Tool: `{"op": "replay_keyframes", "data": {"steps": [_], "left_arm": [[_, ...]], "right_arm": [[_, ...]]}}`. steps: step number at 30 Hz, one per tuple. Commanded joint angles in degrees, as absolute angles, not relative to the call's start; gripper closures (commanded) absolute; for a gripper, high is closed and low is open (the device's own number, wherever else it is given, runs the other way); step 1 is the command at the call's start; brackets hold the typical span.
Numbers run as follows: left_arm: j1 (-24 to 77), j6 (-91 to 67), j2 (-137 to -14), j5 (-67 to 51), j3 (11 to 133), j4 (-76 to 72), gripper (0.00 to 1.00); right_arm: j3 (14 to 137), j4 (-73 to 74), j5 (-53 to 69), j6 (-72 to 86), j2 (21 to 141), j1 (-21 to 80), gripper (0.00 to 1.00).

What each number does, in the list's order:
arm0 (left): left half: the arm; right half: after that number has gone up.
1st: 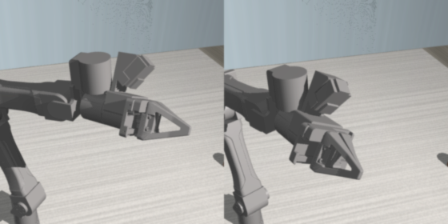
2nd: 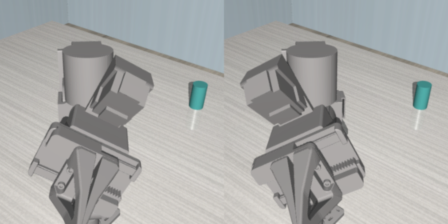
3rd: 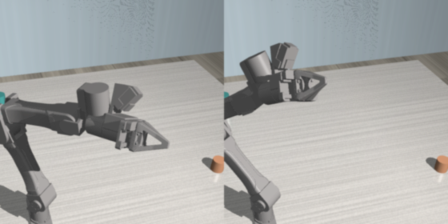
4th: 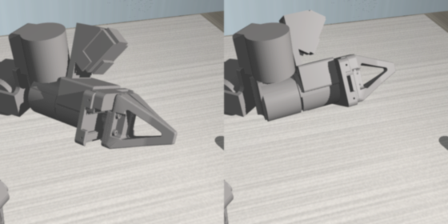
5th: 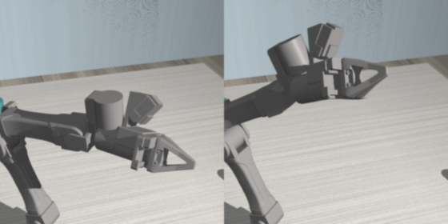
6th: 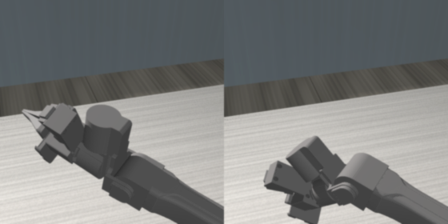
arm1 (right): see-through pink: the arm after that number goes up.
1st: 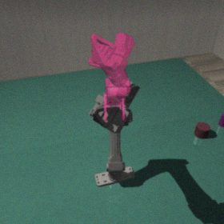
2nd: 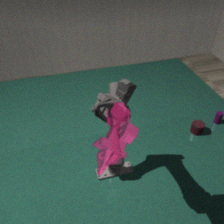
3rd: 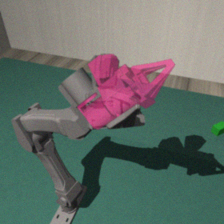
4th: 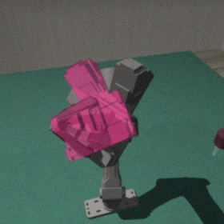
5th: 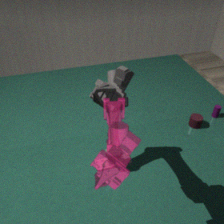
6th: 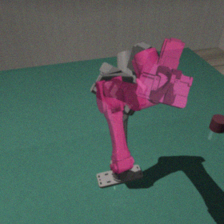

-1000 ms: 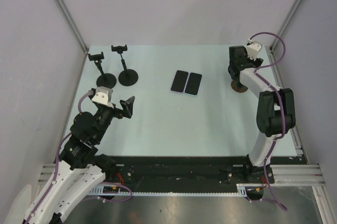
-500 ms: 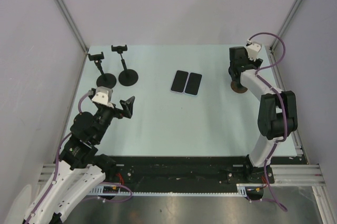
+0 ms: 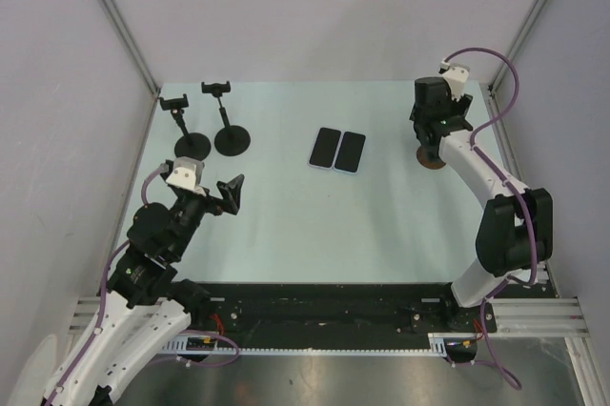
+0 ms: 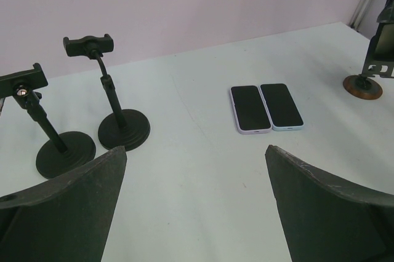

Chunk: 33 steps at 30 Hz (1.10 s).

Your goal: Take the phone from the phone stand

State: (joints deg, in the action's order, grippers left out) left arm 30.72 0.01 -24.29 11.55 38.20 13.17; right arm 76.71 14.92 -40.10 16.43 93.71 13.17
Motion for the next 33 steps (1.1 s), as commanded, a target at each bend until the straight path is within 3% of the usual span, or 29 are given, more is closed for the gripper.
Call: {"op": "replay_keyframes", "data": {"steps": [1, 17, 25, 33], "left_arm": [[30.23, 0.53, -23.73, 10.02, 38.14, 11.95, 0.00], [30.32, 0.53, -23.73, 10.20, 38.06, 12.13, 0.00], [30.32, 0.53, -23.82, 10.20, 38.06, 12.04, 0.00], [30.32, 0.62, -24.17, 10.20, 38.06, 12.04, 0.00]], "right_arm": [[79.62, 16.95, -32.71, 17.04, 90.26, 14.06, 0.82], [97.10, 37.87, -14.78, 20.92, 110.03, 20.39, 0.81], [102.04, 40.25, -11.87, 22.06, 120.84, 19.43, 0.78], [102.22, 39.02, -9.93, 23.55, 123.57, 16.79, 0.72]]}}
